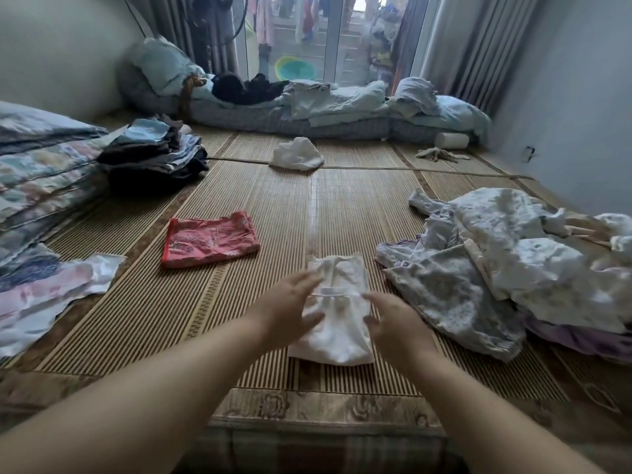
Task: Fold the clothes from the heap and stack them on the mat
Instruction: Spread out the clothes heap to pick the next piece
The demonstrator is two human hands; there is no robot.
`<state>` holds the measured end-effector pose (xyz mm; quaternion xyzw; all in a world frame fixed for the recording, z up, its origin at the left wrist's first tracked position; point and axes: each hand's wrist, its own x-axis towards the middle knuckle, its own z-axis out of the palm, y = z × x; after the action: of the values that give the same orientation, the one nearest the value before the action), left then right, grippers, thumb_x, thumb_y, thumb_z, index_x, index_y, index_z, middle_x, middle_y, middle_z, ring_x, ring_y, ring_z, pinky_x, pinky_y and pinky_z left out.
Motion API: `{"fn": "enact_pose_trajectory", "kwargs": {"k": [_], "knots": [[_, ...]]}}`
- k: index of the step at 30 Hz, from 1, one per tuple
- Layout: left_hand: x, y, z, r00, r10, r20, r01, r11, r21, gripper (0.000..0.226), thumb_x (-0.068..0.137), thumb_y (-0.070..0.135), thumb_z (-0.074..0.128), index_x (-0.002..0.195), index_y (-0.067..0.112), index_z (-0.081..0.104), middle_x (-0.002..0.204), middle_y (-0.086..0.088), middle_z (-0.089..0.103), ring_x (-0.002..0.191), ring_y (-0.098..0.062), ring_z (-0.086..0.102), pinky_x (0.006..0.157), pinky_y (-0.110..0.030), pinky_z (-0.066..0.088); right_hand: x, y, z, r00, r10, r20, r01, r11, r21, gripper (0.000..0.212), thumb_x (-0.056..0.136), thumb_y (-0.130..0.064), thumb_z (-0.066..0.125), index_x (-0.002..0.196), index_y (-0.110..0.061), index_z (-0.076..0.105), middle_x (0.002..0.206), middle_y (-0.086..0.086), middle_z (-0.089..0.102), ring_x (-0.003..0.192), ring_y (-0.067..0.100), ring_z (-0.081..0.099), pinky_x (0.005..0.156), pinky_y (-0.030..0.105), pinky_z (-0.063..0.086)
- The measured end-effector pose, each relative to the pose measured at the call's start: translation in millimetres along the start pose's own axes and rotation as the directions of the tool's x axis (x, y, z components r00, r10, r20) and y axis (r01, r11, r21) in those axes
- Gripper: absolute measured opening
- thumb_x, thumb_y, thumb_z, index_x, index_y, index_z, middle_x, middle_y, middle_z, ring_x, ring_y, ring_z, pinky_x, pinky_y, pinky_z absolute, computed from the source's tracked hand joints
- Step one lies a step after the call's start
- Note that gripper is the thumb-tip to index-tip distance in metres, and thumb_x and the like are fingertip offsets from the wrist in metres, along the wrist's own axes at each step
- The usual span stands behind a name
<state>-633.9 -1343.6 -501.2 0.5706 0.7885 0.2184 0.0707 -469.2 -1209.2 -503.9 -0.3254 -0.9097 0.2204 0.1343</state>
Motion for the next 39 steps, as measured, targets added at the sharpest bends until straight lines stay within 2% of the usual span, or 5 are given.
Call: {"fn": "enact_pose_trajectory", "kwargs": {"k": [7, 15, 22, 31, 39], "knots": [[-25, -44, 35, 0.899, 0.031, 0.436, -0.142, 0.964, 0.224, 0.084, 0.087, 0.061, 0.045, 0.151, 0.037, -0.005, 0.156, 0.019, -0.016, 0.142, -0.004, -0.020, 0.117, -0.032, -0.003, -11, 30, 38, 0.903, -0.208, 0.375, 0.291, 0.939, -0.182, 0.054, 0.089, -0.052, 0.053, 0.139, -0.036, 0.042, 0.154, -0.014, 0.030, 0.145, 0.007, 0.018, 0.117, 0.039, 0.021], [-12, -22, 21, 0.886, 0.073, 0.458, -0.133, 0.986, 0.102, 0.046, 0.096, 0.027, 0.039, 0.142, 0.025, 0.045, 0.155, 0.009, 0.026, 0.145, -0.009, 0.015, 0.117, -0.034, 0.023, -8, 34, 27, 0.944, -0.249, 0.218, 0.280, 0.952, -0.125, 0.021, 0.090, -0.027, 0.049, 0.094, -0.022, 0.070, 0.102, -0.005, 0.071, 0.101, 0.015, 0.064, 0.085, 0.030, 0.048], [-15, -6, -16, 0.901, -0.014, 0.433, 0.206, 0.893, -0.401, 0.024, 0.090, 0.017, 0.051, 0.068, 0.018, 0.057, 0.065, 0.007, 0.053, 0.057, -0.007, 0.047, 0.055, -0.025, 0.039, -15, 21, -19, 0.953, -0.091, 0.288, -0.026, 0.925, 0.380, 0.009, 0.074, -0.026, 0.059, 0.069, -0.019, 0.062, 0.058, -0.010, 0.056, 0.057, 0.004, 0.051, 0.054, 0.028, 0.041], [51, -8, -6, 0.886, -0.426, 0.183, 0.428, 0.601, -0.675, 0.050, 0.098, 0.049, 0.033, 0.099, 0.009, 0.063, 0.101, -0.015, 0.066, 0.092, -0.030, 0.062, 0.087, -0.048, 0.051, 65, 19, -3, 0.936, 0.335, 0.111, -0.326, 0.697, 0.638, 0.040, 0.094, -0.034, 0.056, 0.127, -0.013, 0.052, 0.124, 0.011, 0.059, 0.107, 0.024, 0.061, 0.089, 0.046, 0.054], [43, -17, 17, 0.735, -0.598, 0.320, 0.672, 0.579, -0.461, 0.074, 0.081, 0.035, 0.067, 0.144, 0.013, 0.036, 0.135, -0.009, 0.050, 0.118, -0.024, 0.052, 0.089, -0.030, 0.045, 56, 28, 24, 0.852, 0.467, 0.238, -0.506, 0.851, 0.140, 0.049, 0.083, -0.048, 0.063, 0.114, -0.010, 0.061, 0.111, 0.010, 0.065, 0.096, 0.022, 0.060, 0.080, 0.033, 0.050]]}}
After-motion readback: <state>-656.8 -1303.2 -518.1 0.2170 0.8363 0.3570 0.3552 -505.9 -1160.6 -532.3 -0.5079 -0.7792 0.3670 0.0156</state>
